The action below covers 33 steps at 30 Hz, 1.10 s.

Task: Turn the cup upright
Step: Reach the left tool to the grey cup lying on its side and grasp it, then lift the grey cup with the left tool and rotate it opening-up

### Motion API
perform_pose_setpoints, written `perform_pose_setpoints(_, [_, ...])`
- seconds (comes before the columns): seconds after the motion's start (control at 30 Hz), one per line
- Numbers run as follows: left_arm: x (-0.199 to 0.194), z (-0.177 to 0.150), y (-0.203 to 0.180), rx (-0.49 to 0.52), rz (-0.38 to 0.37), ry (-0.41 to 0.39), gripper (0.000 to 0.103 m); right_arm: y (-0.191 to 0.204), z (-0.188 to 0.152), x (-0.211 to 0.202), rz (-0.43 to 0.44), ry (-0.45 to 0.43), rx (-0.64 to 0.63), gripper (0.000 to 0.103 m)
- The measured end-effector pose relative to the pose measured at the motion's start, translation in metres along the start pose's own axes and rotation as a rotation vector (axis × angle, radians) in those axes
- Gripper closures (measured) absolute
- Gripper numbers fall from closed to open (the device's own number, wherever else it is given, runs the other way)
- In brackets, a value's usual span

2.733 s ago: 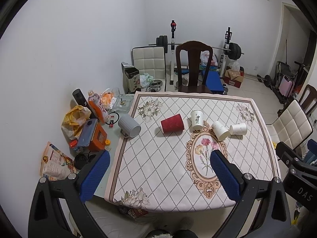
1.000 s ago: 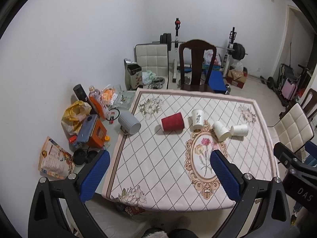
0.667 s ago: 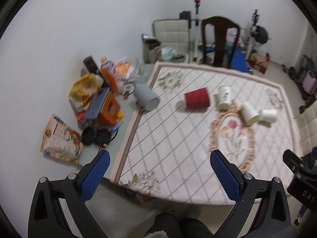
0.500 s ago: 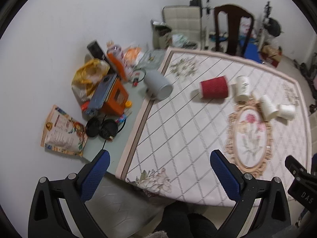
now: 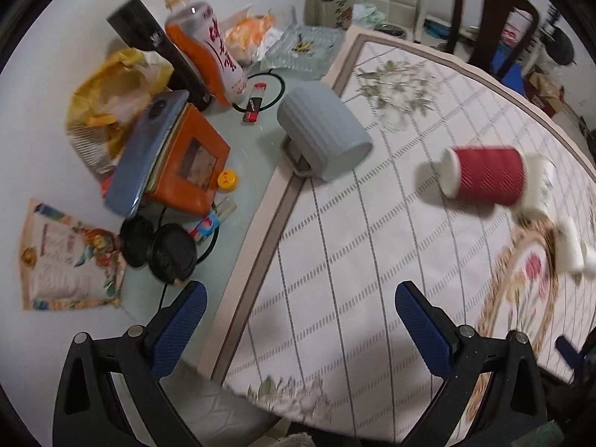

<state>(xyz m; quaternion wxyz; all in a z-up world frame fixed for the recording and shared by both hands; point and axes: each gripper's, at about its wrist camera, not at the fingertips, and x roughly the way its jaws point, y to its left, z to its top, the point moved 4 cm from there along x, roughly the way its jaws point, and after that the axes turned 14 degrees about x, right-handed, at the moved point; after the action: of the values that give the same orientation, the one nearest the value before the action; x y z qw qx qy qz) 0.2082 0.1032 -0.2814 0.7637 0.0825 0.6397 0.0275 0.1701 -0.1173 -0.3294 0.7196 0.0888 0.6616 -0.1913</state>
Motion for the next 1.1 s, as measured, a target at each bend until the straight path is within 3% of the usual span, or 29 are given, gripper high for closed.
perform_pose_setpoints(0.3, [0.067,0.073,0.031,-0.1,-0.077,0.049,0.0,0.057,0.049,0.063,-0.048,0.028,0.086,0.001])
perform_pose_setpoints(0.63, [0.134,0.125,0.031,-0.222,-0.27,0.129,0.0,0.08,0.073,0.1,-0.077,0.063,0.148,0.001])
perform_pose_setpoints(0.73, [0.15,0.135,0.028,-0.236,-0.31,0.146,0.007,0.082,0.076,0.103,-0.085,0.066,0.158,0.001])
perform_pose_setpoints(0.83, [0.16,0.143,0.028,-0.232,-0.317,0.145,0.018,0.084,0.078,0.103,-0.093,0.064,0.166,0.001])
perform_pose_setpoints(1.1, [0.163,0.149,0.027,-0.151,-0.301,0.106,0.02,0.07,0.086,0.102,-0.112,0.062,0.201,0.001])
